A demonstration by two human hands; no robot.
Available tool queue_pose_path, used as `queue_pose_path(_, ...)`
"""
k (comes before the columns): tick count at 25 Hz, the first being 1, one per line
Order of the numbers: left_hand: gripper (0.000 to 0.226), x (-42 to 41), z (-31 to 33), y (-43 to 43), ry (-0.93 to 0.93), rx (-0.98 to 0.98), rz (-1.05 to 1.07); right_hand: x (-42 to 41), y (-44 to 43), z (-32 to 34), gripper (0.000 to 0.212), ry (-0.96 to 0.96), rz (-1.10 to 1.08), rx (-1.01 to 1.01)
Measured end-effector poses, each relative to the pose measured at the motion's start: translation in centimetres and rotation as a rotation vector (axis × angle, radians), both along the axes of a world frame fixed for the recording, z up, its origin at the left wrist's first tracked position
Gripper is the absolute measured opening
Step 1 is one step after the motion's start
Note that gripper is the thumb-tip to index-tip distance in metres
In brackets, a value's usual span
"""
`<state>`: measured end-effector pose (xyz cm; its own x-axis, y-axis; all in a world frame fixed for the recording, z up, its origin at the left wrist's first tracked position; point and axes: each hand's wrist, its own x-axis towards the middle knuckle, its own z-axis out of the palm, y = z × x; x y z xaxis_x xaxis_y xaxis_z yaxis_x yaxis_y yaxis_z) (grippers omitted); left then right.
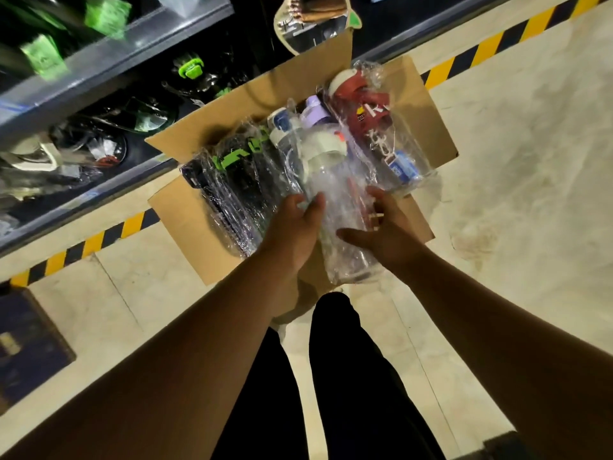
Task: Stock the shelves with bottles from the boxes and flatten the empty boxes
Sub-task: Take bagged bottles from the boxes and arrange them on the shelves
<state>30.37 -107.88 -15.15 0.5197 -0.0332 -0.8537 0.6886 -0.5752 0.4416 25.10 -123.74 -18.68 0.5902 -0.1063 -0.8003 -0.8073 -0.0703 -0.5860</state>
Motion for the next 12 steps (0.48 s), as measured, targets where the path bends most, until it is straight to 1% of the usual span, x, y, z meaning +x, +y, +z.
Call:
queue_pose_path(1, 0.076, 0.2, -0.2, -0.2, 0.033, -0.01, 0.079, -0.4, 0.6, 0.5, 0.092, -0.06, 0.03, 0.001)
queue_pose_path(3, 0.112, 0.5, -0.6, -0.3, 0.106, -0.002, 0.286, -1.4, 1.9, 1.3, 0.085, -0.172, 0.061, 0.012)
queue_pose_path(4, 0.124, 0.2, -1.4, 0.2, 0.14, -0.009, 0.382, -1.5, 2.3, 1.6, 0.078, -0.196, 0.022, 0.075)
queue_pose_path(5, 0.126, 0.1, -2.1, 0.6, 0.179, -0.017, 0.44, -1.2, 2.3, 1.7, 0.064, -0.185, -0.063, 0.167)
queue_pose_path(6, 0.119, 0.1, -2.6, 1.0, 0.229, -0.04, 0.476, -0.4, 2.0, 1.9, 0.047, -0.162, -0.142, 0.245)
queue_pose_path(7, 0.106, 0.4, -2.5, 1.3, 0.277, -0.083, 0.505, 0.4, 1.3, 1.6, 0.033, -0.15, -0.198, 0.256)
queue_pose_path(8, 0.091, 0.6, -2.4, 1.6, 0.3, -0.122, 0.518, 1.4, 0.3, 1.1, 0.022, -0.163, -0.204, 0.156)
queue_pose_path(9, 0.077, 0.7, -2.4, 1.8, 0.297, -0.15, 0.525, 2.8, -1.1, 0.2, 0.022, -0.189, -0.146, -0.048)
queue_pose_path(10, 0.065, 0.5, -2.9, 2.1, 0.299, -0.165, 0.531, 4.3, -2.6, -0.9, 0.039, -0.195, -0.013, -0.318)
queue_pose_path(11, 0.057, 0.2, -3.0, 2.2, 0.308, -0.175, 0.538, 5.6, -4.1, -2.1, 0.062, -0.148, 0.193, -0.581)
queue_pose_path(12, 0.051, -0.2, -3.2, 2.4, 0.318, -0.196, 0.547, 6.7, -5.2, -3.3, 0.081, -0.04, 0.356, -0.732)
